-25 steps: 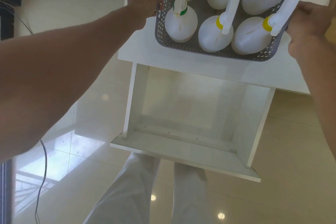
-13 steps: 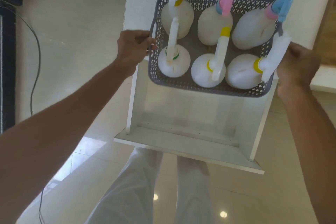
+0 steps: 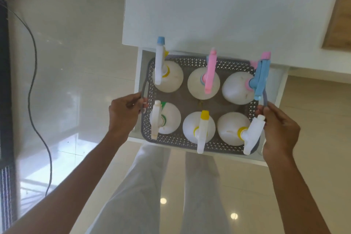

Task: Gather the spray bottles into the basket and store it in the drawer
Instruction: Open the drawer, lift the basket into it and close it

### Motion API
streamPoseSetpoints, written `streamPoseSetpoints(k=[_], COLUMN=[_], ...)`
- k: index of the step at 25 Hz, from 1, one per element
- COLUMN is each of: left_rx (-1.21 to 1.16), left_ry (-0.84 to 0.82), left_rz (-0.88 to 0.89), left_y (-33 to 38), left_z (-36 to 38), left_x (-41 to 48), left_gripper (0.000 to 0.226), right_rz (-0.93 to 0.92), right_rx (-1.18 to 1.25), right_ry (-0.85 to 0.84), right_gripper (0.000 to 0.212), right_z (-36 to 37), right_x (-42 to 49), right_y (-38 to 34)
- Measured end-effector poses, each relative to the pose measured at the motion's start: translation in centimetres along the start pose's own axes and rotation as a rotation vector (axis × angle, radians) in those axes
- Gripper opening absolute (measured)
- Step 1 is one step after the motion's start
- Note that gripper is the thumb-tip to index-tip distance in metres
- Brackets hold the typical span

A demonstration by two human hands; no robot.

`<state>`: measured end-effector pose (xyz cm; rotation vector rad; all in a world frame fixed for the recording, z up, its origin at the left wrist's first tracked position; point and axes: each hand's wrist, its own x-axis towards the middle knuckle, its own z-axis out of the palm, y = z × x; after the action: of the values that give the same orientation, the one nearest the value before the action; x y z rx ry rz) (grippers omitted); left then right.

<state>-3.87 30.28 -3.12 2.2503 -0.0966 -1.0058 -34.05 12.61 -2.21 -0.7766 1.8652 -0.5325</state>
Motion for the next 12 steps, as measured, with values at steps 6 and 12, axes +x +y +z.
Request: streamPoseSetpoints(k=[6,12], left_rx=[0.079,0.109], left_ry=[-0.019,-0.005], left_rz=[-0.043,0.011], left_y=[-3.8,-6.1], left_z=[1.7,6.1], left_x=[0.5,5.5], left_gripper=[0.022,0.018], right_rz=[0.102,0.140], right_rx=[0.028,0.089], right_ry=[-0.012,-0.010], right_gripper=[0.030,0.033], right_z=[0.3,3.0], right_x=[1.0,5.5], right_y=[4.5,8.4])
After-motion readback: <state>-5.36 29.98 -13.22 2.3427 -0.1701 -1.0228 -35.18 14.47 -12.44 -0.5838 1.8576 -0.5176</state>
